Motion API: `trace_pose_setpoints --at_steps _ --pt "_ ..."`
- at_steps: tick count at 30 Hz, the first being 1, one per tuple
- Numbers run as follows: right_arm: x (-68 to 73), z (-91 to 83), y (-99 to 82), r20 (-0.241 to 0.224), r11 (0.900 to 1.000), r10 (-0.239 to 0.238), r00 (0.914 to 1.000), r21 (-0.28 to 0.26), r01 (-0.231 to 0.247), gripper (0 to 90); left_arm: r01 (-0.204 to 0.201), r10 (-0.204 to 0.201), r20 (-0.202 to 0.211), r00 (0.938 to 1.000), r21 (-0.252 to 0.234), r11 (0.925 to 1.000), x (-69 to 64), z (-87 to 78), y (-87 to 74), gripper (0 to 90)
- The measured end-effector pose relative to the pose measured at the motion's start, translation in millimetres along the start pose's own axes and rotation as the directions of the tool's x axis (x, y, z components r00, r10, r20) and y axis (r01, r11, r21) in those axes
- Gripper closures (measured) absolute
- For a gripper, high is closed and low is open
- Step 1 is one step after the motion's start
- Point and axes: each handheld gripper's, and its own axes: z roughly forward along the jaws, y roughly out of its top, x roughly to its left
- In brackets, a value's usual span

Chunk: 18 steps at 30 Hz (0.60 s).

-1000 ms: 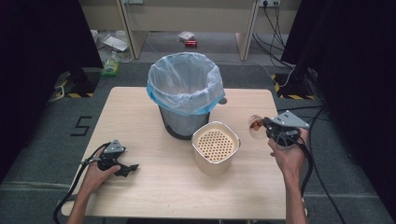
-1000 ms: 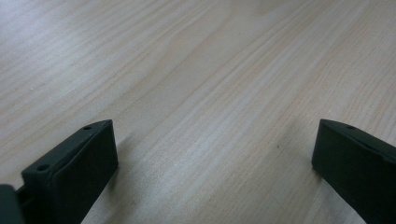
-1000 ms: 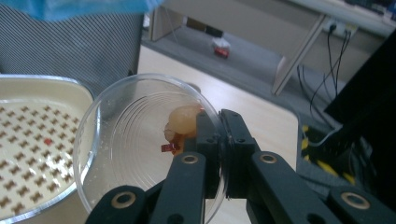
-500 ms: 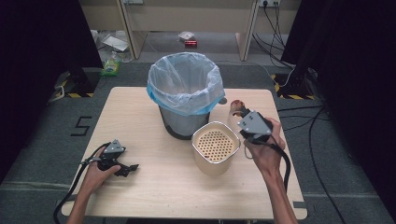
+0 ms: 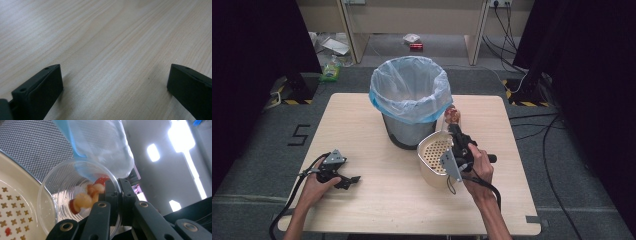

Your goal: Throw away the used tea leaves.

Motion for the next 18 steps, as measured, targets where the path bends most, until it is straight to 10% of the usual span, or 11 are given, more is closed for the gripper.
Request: trace_pose_setpoints --at_steps 18 --pt "14.7 -1.1 4.6 0.141 0.9918 -0.112 0.9837 -0.046 0.119 87.8 0.0 0.0 0.0 1.0 0.0 1.0 0.0 0.0 0.0 0.0"
